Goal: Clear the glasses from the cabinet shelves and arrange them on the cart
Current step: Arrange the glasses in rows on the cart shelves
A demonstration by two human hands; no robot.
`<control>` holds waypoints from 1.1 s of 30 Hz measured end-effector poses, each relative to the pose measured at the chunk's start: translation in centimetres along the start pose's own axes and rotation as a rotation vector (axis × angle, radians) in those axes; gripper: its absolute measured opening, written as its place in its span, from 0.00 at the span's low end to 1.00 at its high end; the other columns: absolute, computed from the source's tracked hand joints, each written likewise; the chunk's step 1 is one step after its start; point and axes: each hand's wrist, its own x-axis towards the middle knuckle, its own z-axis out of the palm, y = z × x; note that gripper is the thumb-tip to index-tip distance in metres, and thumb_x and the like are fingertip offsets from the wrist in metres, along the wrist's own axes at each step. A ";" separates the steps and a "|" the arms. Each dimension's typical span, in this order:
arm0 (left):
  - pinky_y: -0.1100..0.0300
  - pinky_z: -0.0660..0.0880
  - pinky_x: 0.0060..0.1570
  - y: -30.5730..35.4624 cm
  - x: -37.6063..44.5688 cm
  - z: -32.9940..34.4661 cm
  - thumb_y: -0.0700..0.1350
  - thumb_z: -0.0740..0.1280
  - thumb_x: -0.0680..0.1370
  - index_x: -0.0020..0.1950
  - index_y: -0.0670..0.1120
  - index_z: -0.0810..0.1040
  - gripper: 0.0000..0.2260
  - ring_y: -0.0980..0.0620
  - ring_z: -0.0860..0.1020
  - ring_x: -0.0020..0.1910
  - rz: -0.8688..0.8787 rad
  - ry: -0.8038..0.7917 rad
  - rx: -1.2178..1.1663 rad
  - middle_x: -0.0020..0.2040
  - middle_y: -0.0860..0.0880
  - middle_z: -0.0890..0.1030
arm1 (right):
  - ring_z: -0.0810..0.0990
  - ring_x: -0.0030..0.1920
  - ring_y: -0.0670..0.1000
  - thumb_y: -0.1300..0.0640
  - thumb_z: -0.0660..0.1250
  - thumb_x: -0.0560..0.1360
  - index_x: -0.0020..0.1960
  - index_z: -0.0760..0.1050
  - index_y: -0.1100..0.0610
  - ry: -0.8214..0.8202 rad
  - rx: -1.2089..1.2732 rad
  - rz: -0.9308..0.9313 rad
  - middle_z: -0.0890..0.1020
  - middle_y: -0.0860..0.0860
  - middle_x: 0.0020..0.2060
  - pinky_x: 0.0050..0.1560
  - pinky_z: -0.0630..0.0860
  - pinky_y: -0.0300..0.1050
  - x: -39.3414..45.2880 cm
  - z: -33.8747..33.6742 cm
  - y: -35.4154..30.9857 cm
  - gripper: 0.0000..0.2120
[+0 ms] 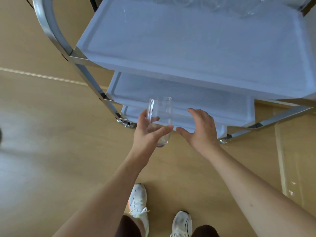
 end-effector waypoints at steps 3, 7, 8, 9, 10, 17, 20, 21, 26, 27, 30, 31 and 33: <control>0.67 0.78 0.36 -2.7 2.4 0.2 0.54 0.81 0.64 0.67 0.64 0.70 0.35 0.56 0.83 0.54 0.034 0.005 -0.001 0.64 0.54 0.77 | 0.65 0.73 0.57 0.41 0.74 0.73 0.75 0.68 0.51 0.036 0.008 -0.032 0.70 0.53 0.72 0.71 0.65 0.56 2.1 2.2 1.9 0.35; 0.66 0.79 0.36 -6.0 5.9 0.7 0.53 0.80 0.66 0.67 0.65 0.70 0.34 0.56 0.82 0.55 0.080 0.006 -0.004 0.63 0.55 0.77 | 0.65 0.72 0.58 0.41 0.73 0.73 0.75 0.67 0.52 0.077 -0.014 -0.068 0.70 0.54 0.71 0.71 0.65 0.56 5.1 4.8 4.5 0.35; 0.65 0.79 0.37 -6.7 6.8 0.8 0.53 0.80 0.66 0.68 0.65 0.69 0.34 0.56 0.82 0.55 0.099 -0.002 -0.002 0.63 0.55 0.77 | 0.66 0.72 0.59 0.41 0.73 0.73 0.75 0.67 0.52 0.097 -0.021 -0.075 0.71 0.54 0.71 0.71 0.65 0.56 5.8 5.4 5.1 0.35; 0.64 0.80 0.37 -7.3 7.7 0.9 0.52 0.80 0.66 0.68 0.65 0.69 0.34 0.57 0.82 0.55 0.121 -0.008 -0.001 0.63 0.55 0.77 | 0.66 0.71 0.59 0.41 0.73 0.73 0.75 0.68 0.52 0.121 -0.024 -0.085 0.71 0.54 0.71 0.71 0.66 0.56 6.6 5.9 5.7 0.35; 0.62 0.80 0.38 -7.8 8.7 1.1 0.52 0.80 0.66 0.69 0.65 0.69 0.35 0.57 0.83 0.54 0.147 -0.011 -0.004 0.63 0.55 0.77 | 0.66 0.71 0.59 0.41 0.73 0.73 0.75 0.68 0.52 0.149 -0.027 -0.097 0.71 0.54 0.71 0.71 0.66 0.56 7.5 6.4 6.3 0.35; 0.64 0.79 0.37 -9.9 15.0 3.8 0.53 0.80 0.64 0.68 0.59 0.72 0.34 0.56 0.84 0.50 0.344 -0.081 -0.084 0.61 0.49 0.79 | 0.65 0.72 0.58 0.40 0.71 0.74 0.75 0.68 0.50 0.299 -0.072 -0.139 0.70 0.53 0.72 0.72 0.64 0.53 13.3 8.6 9.5 0.33; 0.63 0.79 0.37 -10.5 17.1 5.1 0.50 0.80 0.66 0.69 0.57 0.71 0.34 0.57 0.84 0.49 0.371 -0.109 -0.093 0.61 0.49 0.78 | 0.66 0.72 0.58 0.40 0.71 0.74 0.74 0.69 0.51 0.337 -0.083 -0.138 0.71 0.55 0.71 0.73 0.62 0.51 15.1 9.0 10.5 0.32; 0.63 0.79 0.38 -10.6 17.8 5.4 0.50 0.80 0.66 0.69 0.57 0.71 0.34 0.57 0.84 0.49 0.379 -0.114 -0.091 0.60 0.49 0.78 | 0.66 0.73 0.58 0.41 0.71 0.74 0.74 0.70 0.52 0.342 -0.091 -0.131 0.71 0.55 0.71 0.73 0.61 0.50 15.6 9.1 10.7 0.32; 0.48 0.82 0.52 -10.2 20.4 7.0 0.52 0.80 0.64 0.68 0.59 0.71 0.34 0.53 0.84 0.53 0.390 -0.130 -0.032 0.60 0.51 0.79 | 0.66 0.71 0.59 0.41 0.72 0.74 0.73 0.72 0.52 0.384 -0.114 -0.104 0.72 0.56 0.70 0.72 0.59 0.46 17.8 8.2 12.0 0.30; 0.45 0.82 0.54 -10.0 20.9 7.4 0.52 0.80 0.64 0.67 0.59 0.71 0.34 0.52 0.84 0.54 0.390 -0.129 -0.020 0.60 0.51 0.79 | 0.67 0.71 0.59 0.41 0.71 0.75 0.72 0.72 0.52 0.383 -0.106 -0.099 0.72 0.56 0.69 0.71 0.59 0.45 18.3 7.9 12.2 0.30; 0.41 0.81 0.56 -9.4 23.0 8.6 0.51 0.81 0.63 0.66 0.58 0.71 0.34 0.48 0.83 0.58 0.411 -0.132 -0.022 0.60 0.50 0.79 | 0.69 0.70 0.59 0.41 0.71 0.75 0.72 0.73 0.52 0.380 -0.105 -0.093 0.74 0.56 0.68 0.69 0.60 0.44 20.4 7.3 13.0 0.28; 0.40 0.81 0.56 -9.3 23.8 9.0 0.50 0.81 0.63 0.66 0.58 0.72 0.34 0.47 0.82 0.58 0.416 -0.144 -0.026 0.59 0.49 0.78 | 0.70 0.70 0.59 0.41 0.71 0.75 0.71 0.74 0.52 0.386 -0.115 -0.094 0.75 0.57 0.67 0.69 0.61 0.44 21.2 7.0 13.2 0.28; 0.39 0.80 0.56 -9.0 25.3 10.0 0.50 0.81 0.63 0.67 0.57 0.71 0.35 0.46 0.83 0.57 0.424 -0.158 -0.019 0.59 0.48 0.78 | 0.69 0.70 0.60 0.41 0.71 0.75 0.71 0.73 0.51 0.403 -0.133 -0.078 0.74 0.57 0.68 0.68 0.62 0.45 22.7 6.6 13.5 0.28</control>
